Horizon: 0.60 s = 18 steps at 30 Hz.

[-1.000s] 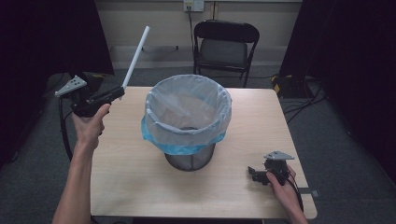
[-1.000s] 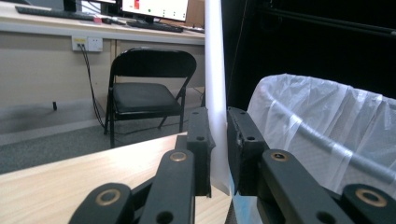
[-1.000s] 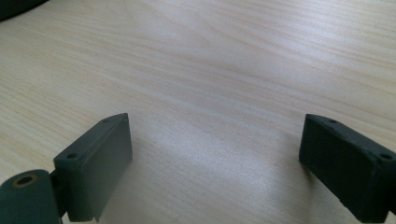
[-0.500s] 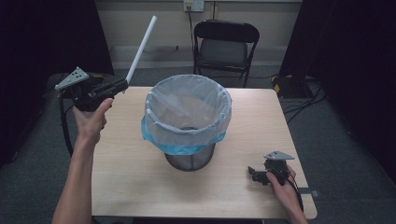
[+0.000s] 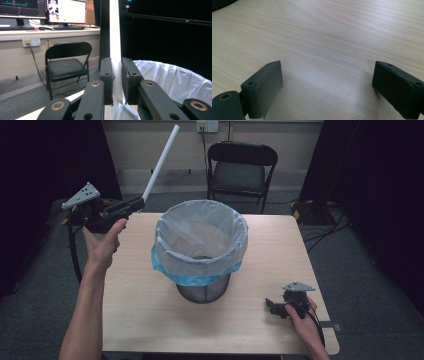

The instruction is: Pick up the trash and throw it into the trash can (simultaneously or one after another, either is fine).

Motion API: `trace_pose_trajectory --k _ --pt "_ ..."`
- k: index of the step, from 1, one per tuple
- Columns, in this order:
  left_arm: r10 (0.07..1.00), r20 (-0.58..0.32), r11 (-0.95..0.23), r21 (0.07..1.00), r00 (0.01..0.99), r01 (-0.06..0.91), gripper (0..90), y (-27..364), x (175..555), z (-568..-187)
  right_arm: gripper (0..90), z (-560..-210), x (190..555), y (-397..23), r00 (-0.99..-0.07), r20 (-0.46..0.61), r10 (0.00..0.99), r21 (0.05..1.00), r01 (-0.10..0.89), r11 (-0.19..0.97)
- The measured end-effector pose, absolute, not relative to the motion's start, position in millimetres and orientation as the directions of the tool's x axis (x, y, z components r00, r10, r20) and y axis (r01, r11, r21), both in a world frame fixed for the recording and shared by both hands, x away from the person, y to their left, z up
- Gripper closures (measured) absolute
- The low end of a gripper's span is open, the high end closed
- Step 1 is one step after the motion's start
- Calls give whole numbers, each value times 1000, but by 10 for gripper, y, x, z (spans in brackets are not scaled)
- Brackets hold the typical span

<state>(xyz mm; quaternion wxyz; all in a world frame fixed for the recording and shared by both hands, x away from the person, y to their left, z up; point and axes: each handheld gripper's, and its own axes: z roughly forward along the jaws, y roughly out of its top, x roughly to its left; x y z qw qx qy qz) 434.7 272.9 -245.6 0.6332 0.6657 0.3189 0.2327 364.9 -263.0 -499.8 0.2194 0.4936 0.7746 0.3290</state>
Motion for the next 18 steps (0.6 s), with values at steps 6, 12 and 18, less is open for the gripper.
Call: trace_pose_trajectory --k 6,12,18 --pt "698 -103 11 991 708 132 804 2654 4360 -2407 87 -4998 3649 -2630 -417 -15 909 726 620 296" --pt "677 -91 -2 992 730 126 804 2552 4363 -2349 87 -4998 3649 -2630 -417 -15 909 726 620 296" --pt "658 -93 -3 992 747 126 804 2441 4369 -2303 87 -4998 3649 -2631 -417 -16 909 726 620 297"
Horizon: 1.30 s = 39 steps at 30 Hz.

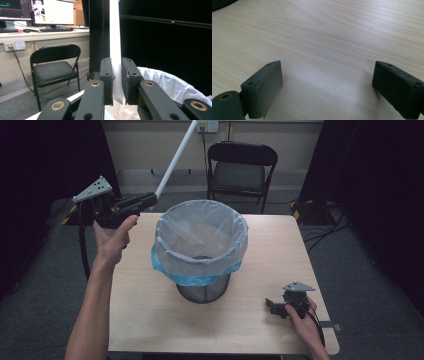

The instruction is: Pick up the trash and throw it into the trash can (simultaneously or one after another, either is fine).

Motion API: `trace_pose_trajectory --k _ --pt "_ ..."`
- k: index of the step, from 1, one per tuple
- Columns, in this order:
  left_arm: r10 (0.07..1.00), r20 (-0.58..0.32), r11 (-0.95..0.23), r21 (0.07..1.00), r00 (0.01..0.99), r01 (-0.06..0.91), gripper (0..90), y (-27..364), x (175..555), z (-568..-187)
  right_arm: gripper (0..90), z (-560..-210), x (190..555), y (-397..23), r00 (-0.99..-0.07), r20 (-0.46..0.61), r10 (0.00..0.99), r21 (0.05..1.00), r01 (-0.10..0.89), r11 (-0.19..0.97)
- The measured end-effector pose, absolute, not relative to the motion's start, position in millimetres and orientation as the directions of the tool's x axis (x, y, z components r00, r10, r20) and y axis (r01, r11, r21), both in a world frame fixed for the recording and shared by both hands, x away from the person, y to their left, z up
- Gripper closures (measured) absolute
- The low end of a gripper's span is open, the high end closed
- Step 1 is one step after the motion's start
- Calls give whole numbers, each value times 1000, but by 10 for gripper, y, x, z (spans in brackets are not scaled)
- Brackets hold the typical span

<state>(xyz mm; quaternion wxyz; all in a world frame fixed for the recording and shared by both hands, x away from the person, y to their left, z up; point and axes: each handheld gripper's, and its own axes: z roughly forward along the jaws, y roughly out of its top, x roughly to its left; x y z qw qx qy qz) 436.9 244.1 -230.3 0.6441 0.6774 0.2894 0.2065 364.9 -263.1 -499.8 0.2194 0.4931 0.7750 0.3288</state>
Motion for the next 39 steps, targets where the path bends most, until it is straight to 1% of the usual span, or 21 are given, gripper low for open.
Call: trace_pose_trajectory --k 9,14,27,28,29,30,31,33,35,39 --pt "605 -75 -41 991 793 125 803 2282 4371 -2321 87 -4998 3649 -2630 -417 -15 909 726 620 296" --pt "573 -86 -40 990 815 132 800 2247 4369 -2363 87 -4998 3649 -2630 -417 -15 909 726 620 297" --pt "529 -100 -69 985 843 159 791 2118 4384 -2486 87 -4998 3649 -2630 -416 -15 909 726 620 296" --pt "533 -97 -72 985 840 159 776 2118 4386 -2492 87 -4998 3649 -2630 -416 -15 909 726 620 296" --pt "544 -95 -69 985 834 157 712 2115 4383 -2497 87 -4998 3649 -2630 -416 -15 909 726 620 296" --pt "551 -89 -70 986 829 153 683 2115 4382 -2502 87 -4998 3649 -2630 -416 -15 909 726 620 296" --pt "557 -85 -76 985 826 152 678 2111 4384 -2506 87 -4999 3649 -2628 -416 -14 909 727 620 295" --pt "572 -74 -92 984 817 153 628 2099 4388 -2515 87 -4998 3649 -2630 -417 -16 909 726 620 297" --pt "589 -70 -96 983 805 156 539 2094 4401 -2523 87 -4998 3649 -2630 -417 -15 909 726 620 296" --pt "606 -70 -107 980 792 168 409 2088 4430 -2535 87 -4998 3649 -2629 -416 -15 909 726 620 296"
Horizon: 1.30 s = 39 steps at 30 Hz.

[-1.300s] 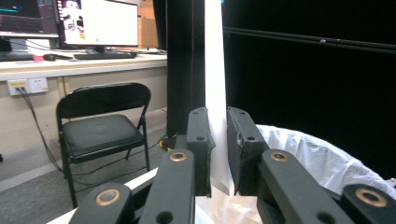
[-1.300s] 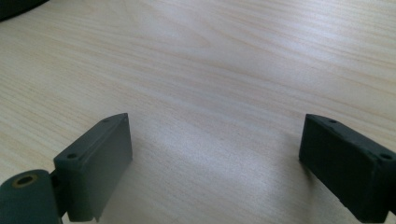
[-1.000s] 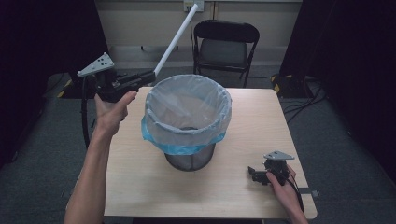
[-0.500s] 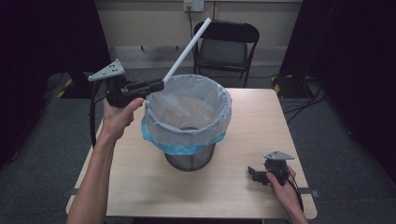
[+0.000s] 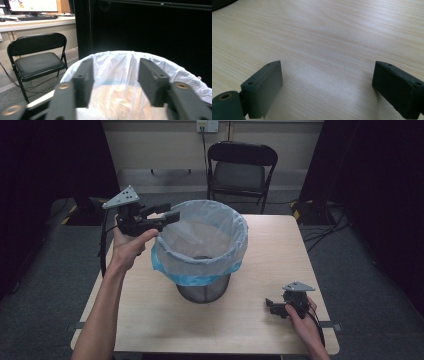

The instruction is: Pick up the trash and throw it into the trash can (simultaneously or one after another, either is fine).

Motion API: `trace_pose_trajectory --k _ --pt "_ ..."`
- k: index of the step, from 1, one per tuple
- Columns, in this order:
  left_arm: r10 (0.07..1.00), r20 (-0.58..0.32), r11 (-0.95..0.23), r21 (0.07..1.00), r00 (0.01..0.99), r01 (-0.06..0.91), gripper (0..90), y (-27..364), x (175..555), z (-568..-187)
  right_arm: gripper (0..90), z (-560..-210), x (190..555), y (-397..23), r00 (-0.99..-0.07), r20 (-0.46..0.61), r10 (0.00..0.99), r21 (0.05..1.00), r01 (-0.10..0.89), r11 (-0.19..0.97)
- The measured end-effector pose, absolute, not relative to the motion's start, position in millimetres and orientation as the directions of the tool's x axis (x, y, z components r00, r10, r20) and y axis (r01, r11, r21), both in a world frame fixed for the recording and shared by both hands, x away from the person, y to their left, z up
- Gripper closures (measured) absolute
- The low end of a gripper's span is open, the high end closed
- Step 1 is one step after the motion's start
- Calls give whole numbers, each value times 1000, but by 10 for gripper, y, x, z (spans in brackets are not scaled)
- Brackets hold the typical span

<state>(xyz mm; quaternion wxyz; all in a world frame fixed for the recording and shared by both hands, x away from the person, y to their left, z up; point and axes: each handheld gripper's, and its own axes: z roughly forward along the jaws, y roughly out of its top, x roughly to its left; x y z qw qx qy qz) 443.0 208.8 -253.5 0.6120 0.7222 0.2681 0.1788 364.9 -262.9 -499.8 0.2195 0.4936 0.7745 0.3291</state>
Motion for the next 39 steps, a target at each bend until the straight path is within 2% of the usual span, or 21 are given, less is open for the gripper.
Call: trace_pose_trajectory --k 1,9,18,28,39 --pt "606 -74 -105 980 792 172 364 2088 4436 -2538 87 -4998 3649 -2630 -416 -15 909 726 620 296" --pt "609 -85 -84 982 789 171 250 2128 4444 -2508 87 -4998 3649 -2630 -417 -16 909 726 620 297" --pt "640 -75 -90 981 765 172 251 2247 4438 -2509 87 -4998 3649 -2630 -417 -15 909 726 620 296" --pt "629 -102 -82 977 771 196 158 2374 4437 -2503 87 -4998 3649 -2630 -417 -15 909 726 620 296" --pt "661 -111 -75 974 742 212 155 2523 4422 -2528 87 -4998 3649 -2630 -417 -15 909 726 620 297"
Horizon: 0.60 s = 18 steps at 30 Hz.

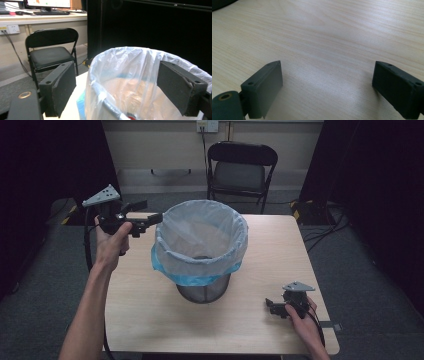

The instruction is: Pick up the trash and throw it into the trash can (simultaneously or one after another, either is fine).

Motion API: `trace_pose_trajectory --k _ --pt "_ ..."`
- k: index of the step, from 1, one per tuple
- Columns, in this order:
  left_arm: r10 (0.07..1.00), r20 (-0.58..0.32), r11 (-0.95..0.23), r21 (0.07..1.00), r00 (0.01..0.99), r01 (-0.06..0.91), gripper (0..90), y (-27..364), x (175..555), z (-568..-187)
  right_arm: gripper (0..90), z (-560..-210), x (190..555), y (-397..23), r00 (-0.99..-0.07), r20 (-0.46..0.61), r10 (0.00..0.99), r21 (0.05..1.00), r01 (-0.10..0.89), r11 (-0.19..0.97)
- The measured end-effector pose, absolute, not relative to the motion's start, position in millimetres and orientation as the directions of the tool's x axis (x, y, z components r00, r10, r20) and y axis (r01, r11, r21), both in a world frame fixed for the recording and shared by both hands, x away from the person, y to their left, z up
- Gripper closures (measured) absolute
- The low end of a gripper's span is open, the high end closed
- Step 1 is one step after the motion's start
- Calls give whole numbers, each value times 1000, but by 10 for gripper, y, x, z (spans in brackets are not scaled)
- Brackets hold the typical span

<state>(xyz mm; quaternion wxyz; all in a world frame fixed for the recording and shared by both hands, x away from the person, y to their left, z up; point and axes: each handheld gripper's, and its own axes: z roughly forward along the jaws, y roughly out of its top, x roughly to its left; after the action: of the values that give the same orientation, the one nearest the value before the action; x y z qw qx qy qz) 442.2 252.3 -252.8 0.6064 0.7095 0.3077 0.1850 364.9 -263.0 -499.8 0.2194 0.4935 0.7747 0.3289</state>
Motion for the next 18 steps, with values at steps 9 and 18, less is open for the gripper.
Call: trace_pose_trajectory --k 9,18 --pt "674 -115 -60 976 729 209 156 2673 4375 -2541 87 -4998 3649 -2629 -416 -14 909 726 621 295" --pt "699 -133 -55 970 703 238 159 2827 4350 -2577 87 -4998 3649 -2630 -417 -15 909 726 620 296"
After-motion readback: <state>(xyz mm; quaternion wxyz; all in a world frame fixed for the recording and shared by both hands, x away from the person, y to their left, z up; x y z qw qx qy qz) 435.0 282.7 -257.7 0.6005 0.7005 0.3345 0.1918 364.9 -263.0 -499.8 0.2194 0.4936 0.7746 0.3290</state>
